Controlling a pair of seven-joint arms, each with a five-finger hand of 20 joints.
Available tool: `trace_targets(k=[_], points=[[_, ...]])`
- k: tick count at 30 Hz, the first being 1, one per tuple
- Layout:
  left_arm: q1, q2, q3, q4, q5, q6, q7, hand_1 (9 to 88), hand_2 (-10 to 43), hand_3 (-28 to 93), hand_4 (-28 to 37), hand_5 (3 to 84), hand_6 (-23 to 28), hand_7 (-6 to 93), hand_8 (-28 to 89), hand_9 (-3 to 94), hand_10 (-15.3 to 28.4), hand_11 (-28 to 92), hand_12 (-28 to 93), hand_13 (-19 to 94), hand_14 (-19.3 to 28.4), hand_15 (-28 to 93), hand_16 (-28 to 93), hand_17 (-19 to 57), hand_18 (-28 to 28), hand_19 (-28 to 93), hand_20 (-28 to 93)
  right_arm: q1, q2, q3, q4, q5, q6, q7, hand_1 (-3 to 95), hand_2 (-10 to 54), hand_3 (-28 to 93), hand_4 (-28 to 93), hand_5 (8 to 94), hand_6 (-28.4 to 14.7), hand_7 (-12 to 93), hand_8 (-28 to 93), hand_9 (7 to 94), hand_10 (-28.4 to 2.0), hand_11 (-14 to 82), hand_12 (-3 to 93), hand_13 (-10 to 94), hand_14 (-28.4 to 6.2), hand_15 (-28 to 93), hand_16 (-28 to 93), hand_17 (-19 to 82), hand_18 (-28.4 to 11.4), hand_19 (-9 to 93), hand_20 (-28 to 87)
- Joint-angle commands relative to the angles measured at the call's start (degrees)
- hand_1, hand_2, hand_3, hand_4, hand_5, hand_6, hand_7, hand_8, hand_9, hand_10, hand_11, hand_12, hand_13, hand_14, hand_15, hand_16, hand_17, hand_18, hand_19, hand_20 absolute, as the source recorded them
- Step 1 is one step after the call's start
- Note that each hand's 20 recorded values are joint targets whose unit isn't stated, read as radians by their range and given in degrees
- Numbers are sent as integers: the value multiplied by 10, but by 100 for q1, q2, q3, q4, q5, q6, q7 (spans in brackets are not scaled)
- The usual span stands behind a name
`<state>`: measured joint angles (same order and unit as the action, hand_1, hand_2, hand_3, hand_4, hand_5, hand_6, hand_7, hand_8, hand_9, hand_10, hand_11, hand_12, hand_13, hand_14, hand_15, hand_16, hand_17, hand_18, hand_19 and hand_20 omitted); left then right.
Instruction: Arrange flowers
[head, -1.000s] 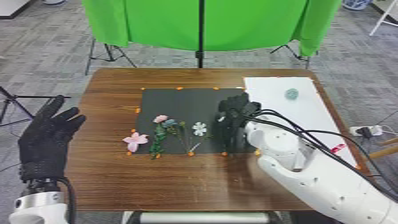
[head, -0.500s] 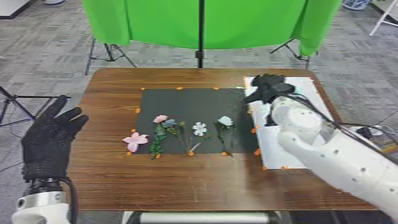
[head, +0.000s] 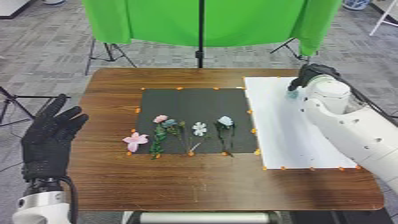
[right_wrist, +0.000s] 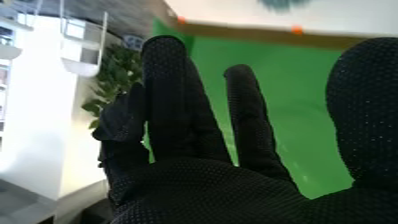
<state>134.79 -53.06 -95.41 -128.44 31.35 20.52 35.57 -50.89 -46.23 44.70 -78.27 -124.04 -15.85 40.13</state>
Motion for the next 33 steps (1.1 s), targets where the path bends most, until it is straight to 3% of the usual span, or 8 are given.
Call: trace_targets(k=[1,9,12,14,15,18,27,33], points=[[76,-65,6,25,39,-43,-64,253,80,741,-220,364,92,141,-83,345,203,355,152,243,247,642,-90,-74,208,490,351,-112,-407,70,193,-66,-324,19,260,-95,766,-283,347,14,108,-112,439,-199,132,136,460,-147,768,71,193,-229,899,526],[37,-97,-17,43,71,-95,-135,253,80,741,-220,364,93,141,-83,345,203,355,152,243,246,641,-90,-74,208,490,351,-384,-521,484,337,34,-972,-108,293,-95,781,-282,387,45,135,-128,478,-182,140,134,482,-142,752,61,196,-234,884,528],[40,-99,-7,41,58,-89,-104,253,80,742,-220,364,93,142,-83,345,203,355,152,243,246,641,-90,-74,208,489,351,-467,-392,213,369,-218,-305,-90,352,-95,780,-282,474,57,149,-141,585,-146,156,133,560,-108,714,82,223,-234,888,514],[82,-92,-13,27,62,-68,-61,253,80,742,-221,364,93,142,-83,345,203,355,152,243,246,641,-90,-74,208,490,351,-540,-244,3,358,-398,517,-202,429,-95,753,-282,604,65,153,-145,717,-100,177,144,648,-68,675,112,262,-224,901,491],[97,-94,-28,20,61,-66,-68,253,80,742,-221,364,93,141,-83,345,203,355,152,243,246,642,-90,-74,208,489,351,-557,-197,-60,322,-351,735,-208,505,-95,670,-282,721,59,148,-76,820,-70,120,223,709,-45,643,153,292,-217,915,475],[149,-65,-32,4,3,-19,7,253,80,741,-221,365,93,142,-83,345,203,356,152,243,245,642,-90,-74,208,490,351,-553,-45,-294,271,-693,1236,-411,593,-95,609,-283,852,48,147,-17,927,-40,136,278,805,-14,618,184,351,-197,931,470],[136,-36,-7,-4,-17,-9,17,252,79,743,-221,365,94,140,-83,345,203,355,151,243,246,641,-90,-74,208,489,350,-482,164,-530,-170,-363,2170,-436,614,-95,610,-283,898,37,136,-12,937,-40,190,259,845,-3,602,201,382,-182,932,475],[213,-14,-73,-42,-46,47,64,252,80,742,-221,365,94,141,-82,345,203,355,152,243,245,641,-90,-74,208,489,350,-1286,576,207,-1479,-245,1566,-733,574,-95,675,-283,901,29,136,-5,937,-46,206,252,850,-10,601,210,388,-192,932,481]])
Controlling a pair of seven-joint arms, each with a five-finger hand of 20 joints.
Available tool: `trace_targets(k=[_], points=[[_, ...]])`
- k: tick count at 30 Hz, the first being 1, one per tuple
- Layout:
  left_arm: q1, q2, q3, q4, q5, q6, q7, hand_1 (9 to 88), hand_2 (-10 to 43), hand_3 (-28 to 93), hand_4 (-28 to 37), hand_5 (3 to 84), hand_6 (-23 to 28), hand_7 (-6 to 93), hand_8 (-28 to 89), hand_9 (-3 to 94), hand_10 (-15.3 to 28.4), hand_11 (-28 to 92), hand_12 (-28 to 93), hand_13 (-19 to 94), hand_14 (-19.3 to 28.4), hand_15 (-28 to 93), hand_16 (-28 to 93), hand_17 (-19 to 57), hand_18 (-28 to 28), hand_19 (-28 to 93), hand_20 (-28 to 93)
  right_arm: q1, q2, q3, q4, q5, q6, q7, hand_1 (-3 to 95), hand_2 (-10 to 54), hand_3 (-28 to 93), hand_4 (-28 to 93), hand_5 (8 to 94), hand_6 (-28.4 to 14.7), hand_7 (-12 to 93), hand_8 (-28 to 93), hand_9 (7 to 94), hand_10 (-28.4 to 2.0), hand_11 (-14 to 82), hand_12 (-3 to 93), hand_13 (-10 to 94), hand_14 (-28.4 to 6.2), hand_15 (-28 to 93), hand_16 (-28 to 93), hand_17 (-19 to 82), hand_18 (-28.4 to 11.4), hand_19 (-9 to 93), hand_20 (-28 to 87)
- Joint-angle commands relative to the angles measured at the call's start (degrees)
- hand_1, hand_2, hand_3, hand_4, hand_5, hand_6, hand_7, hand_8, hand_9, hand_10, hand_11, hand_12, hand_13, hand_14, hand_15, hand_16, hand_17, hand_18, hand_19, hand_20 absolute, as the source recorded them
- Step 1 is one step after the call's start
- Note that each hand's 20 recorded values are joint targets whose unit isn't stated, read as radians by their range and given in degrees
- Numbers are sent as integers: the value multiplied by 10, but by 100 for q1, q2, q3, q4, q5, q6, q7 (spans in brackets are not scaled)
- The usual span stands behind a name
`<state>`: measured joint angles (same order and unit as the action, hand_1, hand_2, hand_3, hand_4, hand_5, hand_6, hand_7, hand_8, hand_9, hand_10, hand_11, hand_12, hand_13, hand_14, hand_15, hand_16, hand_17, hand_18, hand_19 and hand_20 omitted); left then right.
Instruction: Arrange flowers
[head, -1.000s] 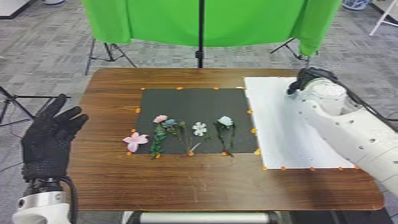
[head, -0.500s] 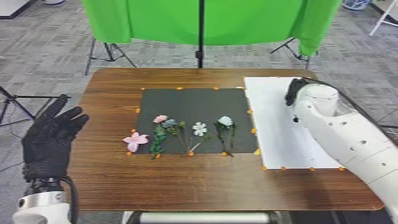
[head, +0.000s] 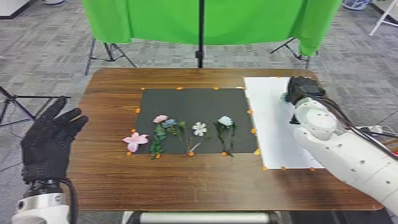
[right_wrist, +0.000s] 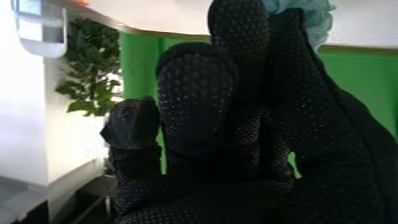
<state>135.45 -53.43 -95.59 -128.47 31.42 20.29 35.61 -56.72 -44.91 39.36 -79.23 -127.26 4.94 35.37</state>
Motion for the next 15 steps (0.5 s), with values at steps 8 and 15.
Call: trace_targets(k=[8,15], points=[[174,-9,-103,-54,19,47,-52,252,79,742,-221,365,94,140,-82,345,203,355,152,243,245,641,-90,-74,208,490,351,-2010,548,1730,-2744,333,-1599,-463,557,-95,704,-283,896,17,136,9,937,-50,213,252,839,-22,619,215,384,-200,932,502],[138,-52,-79,-30,72,11,-154,252,79,743,-222,364,93,140,-82,345,202,354,151,243,245,641,-89,-74,208,489,351,-2094,291,1495,-2801,232,-1757,-649,554,-95,705,-283,891,16,134,16,937,-55,203,262,825,-28,637,211,375,-202,932,515]])
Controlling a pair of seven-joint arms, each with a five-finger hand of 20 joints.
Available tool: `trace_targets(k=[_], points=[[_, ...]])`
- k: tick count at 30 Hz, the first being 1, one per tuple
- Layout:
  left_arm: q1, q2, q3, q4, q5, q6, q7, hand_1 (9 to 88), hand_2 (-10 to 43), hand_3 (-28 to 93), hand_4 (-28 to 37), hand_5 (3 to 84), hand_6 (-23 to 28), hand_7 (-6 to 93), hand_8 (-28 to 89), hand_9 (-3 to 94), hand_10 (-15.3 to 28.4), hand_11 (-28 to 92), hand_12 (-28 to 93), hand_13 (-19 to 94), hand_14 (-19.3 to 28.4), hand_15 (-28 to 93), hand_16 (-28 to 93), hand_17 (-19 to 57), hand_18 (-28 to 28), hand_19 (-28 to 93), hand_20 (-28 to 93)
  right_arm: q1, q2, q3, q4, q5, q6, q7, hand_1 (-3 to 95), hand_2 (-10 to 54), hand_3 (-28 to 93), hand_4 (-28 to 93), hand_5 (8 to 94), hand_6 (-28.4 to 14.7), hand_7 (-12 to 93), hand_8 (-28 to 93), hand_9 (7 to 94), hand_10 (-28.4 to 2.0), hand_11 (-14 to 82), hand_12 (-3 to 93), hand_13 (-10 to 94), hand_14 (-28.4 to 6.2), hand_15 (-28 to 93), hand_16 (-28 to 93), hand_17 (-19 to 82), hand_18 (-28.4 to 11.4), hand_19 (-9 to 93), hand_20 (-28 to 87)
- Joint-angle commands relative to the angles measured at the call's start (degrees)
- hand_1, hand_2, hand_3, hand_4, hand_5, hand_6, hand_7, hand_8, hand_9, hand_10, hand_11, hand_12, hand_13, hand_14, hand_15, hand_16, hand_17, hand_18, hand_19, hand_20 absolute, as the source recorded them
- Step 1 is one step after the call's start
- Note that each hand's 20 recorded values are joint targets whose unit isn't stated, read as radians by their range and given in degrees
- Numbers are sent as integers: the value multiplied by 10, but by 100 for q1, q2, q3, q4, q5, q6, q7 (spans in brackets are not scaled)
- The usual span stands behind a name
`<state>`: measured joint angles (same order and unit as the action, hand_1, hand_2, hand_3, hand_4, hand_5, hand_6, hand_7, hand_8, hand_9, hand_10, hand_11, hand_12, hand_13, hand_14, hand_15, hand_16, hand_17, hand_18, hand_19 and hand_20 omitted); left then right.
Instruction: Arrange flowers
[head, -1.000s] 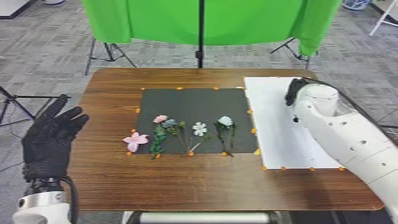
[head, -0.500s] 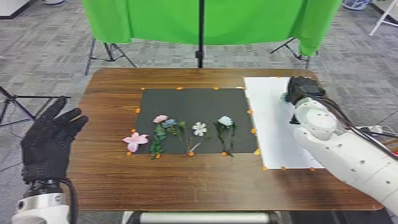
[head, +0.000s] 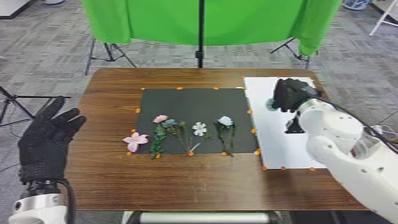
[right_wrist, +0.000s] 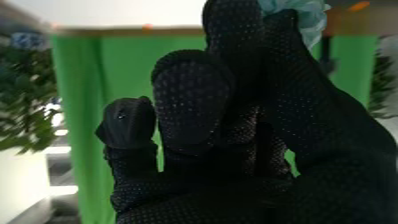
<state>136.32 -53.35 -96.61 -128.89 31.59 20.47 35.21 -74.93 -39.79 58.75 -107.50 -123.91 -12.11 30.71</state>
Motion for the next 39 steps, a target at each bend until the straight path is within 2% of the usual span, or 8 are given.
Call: trace_targets(k=[1,2,10,14,19,28,31,39], points=[[35,-56,33,20,54,-28,-109,252,79,743,-222,364,93,140,-82,344,203,355,152,243,246,641,-89,-74,208,489,351,-286,-259,-455,10,-141,-70,-223,554,-95,705,-283,890,16,133,16,937,-55,202,263,824,-28,638,210,374,-202,932,516],[21,-74,20,26,84,-53,-152,252,79,743,-222,364,93,140,-82,344,203,355,152,243,245,641,-90,-74,208,489,351,-304,-292,-477,-25,-189,-77,-260,554,-95,706,-283,889,17,133,15,937,-56,203,264,823,-28,639,210,374,-202,932,517],[8,-5,87,45,10,-3,-9,253,80,743,-222,365,94,138,-81,345,203,355,152,243,246,641,-89,-74,208,489,352,-377,-369,-549,-136,-246,-59,-208,552,-95,706,-283,890,18,134,13,937,-57,205,266,815,-32,651,205,369,-201,932,523],[20,-14,73,41,-2,34,23,254,80,742,-221,365,94,139,-81,345,203,355,151,243,246,641,-89,-74,208,489,352,-711,-357,-168,-337,-241,-354,-328,511,-95,704,-283,820,11,124,-9,931,-65,168,289,786,-45,676,192,354,-209,932,532],[65,-15,65,32,-40,58,55,254,80,742,-221,365,93,140,-82,345,202,355,151,243,246,641,-89,-74,208,489,351,-963,-410,102,-557,-277,-552,-534,389,-95,762,-283,733,9,130,-116,866,-87,287,189,753,-58,703,180,328,-221,932,547],[107,58,120,34,-104,92,183,253,80,743,-220,365,93,141,-82,345,203,354,151,243,246,641,-89,-74,208,489,350,-1065,-382,429,-839,-46,-499,-716,349,-95,626,-283,629,-26,96,-113,824,-110,307,174,721,-78,731,172,311,-239,932,555],[73,16,124,42,-66,62,116,254,80,742,-220,365,93,140,-82,345,203,355,152,244,246,641,-90,-74,208,490,350,-1057,-508,574,-981,337,-685,-580,344,-95,600,-283,609,-16,97,-112,819,-111,312,174,715,-82,739,170,304,-241,932,557],[28,-7,124,56,-47,60,112,253,80,743,-220,366,94,139,-82,345,203,356,151,244,247,642,-90,-74,208,489,351,-962,-432,674,-1120,439,-307,-531,331,-95,588,-283,601,-33,88,-110,811,-118,319,174,705,-91,756,167,302,-246,932,562]])
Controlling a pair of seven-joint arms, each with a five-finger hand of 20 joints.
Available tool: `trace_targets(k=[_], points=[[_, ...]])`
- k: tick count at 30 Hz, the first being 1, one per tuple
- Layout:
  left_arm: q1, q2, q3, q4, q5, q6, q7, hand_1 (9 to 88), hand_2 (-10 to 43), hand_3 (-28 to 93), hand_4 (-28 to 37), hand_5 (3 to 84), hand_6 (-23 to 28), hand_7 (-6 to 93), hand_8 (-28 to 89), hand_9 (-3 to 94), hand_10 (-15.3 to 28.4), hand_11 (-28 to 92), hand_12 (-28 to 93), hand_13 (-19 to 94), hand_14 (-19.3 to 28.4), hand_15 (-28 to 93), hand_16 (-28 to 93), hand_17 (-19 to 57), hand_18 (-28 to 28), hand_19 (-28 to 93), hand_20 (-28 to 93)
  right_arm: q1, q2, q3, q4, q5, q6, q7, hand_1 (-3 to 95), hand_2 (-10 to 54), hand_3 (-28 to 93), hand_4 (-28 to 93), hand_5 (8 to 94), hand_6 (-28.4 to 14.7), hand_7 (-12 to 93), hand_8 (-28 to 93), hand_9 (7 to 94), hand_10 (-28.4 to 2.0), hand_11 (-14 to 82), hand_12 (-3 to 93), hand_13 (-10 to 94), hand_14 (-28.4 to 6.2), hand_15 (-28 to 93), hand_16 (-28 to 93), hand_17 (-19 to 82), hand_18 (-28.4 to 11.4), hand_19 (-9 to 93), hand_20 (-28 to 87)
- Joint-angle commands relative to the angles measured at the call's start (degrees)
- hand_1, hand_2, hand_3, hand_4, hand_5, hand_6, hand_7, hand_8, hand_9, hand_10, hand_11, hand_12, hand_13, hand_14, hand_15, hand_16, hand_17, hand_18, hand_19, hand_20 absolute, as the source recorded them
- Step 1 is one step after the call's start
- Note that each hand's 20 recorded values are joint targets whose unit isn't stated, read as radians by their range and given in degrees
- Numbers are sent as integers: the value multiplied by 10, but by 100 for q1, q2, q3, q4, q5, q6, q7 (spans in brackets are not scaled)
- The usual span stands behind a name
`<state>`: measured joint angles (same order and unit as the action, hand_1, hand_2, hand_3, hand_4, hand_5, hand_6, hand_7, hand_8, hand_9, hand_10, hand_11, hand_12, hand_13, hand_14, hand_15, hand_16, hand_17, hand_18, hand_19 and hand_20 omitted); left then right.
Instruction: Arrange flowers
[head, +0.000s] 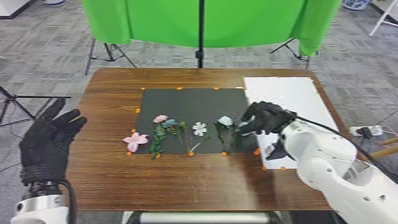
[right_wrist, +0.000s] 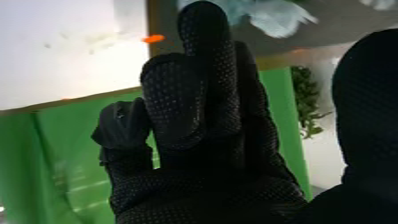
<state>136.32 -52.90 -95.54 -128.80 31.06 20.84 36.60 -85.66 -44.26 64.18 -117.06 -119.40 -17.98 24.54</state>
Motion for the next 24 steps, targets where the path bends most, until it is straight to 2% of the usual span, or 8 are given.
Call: trace_targets(k=[1,7,9,11,14,19,22,24], points=[[34,-69,15,45,24,14,-52,253,80,743,-220,366,94,139,-82,345,203,356,151,244,246,642,-90,-74,208,490,351,130,-6,167,-179,124,460,118,330,-95,586,-283,601,-34,87,-110,810,-119,320,174,704,-92,757,166,302,-246,932,562],[-172,-178,136,174,120,-39,-119,251,80,741,-222,366,93,137,-82,343,203,352,150,242,246,641,-90,-74,208,490,351,75,-703,641,-97,1736,1426,151,261,-83,663,-282,592,-18,106,-114,712,-146,257,148,618,-117,654,118,238,-242,827,484],[-358,-244,232,271,244,-20,-190,248,80,741,-226,365,91,133,-83,343,201,338,145,242,247,633,-92,-74,209,488,351,-102,-1045,911,-82,2392,1722,180,238,-61,677,-282,584,-14,112,-118,678,-155,222,141,595,-131,610,103,218,-245,790,454],[-590,-307,296,415,523,14,-371,244,81,741,-233,365,88,127,-83,341,194,310,138,245,243,604,-94,-74,211,483,348,-219,-1361,1181,-41,2934,1784,309,209,-28,694,-282,566,-9,110,-119,634,-156,190,135,562,-150,548,93,191,-248,731,414],[-788,-358,329,563,693,-34,-491,237,81,743,-249,366,78,108,-78,338,181,260,133,248,231,525,-66,-74,213,470,336,-396,-1658,1563,139,4142,1811,172,178,5,715,-283,536,0,109,-119,579,-156,147,130,502,-181,422,103,127,-260,601,305],[-995,-214,569,720,480,28,-79,221,77,744,-269,359,58,85,-76,316,155,206,127,235,213,444,-45,-83,219,423,296,-785,-1815,1792,459,4943,1847,-647,173,25,723,-283,480,7,99,-114,498,-151,105,126,392,-202,284,127,60,-249,477,211],[-1065,-236,655,856,465,112,-6,216,74,747,-277,338,43,83,-75,307,148,194,130,224,203,419,-36,-85,217,404,274,-1062,-1915,1944,553,5651,1939,-958,155,38,728,-283,452,20,97,-114,464,-136,82,128,356,-202,192,174,38,-242,428,183],[-1057,-267,639,922,423,37,-43,211,74,749,-280,322,34,84,-79,298,143,184,130,217,198,400,-28,-89,216,392,258,-1175,-1830,1914,639,5900,2090,-1152,148,45,729,-283,427,26,97,-114,443,-131,75,127,336,-205,164,182,27,-239,407,172]])
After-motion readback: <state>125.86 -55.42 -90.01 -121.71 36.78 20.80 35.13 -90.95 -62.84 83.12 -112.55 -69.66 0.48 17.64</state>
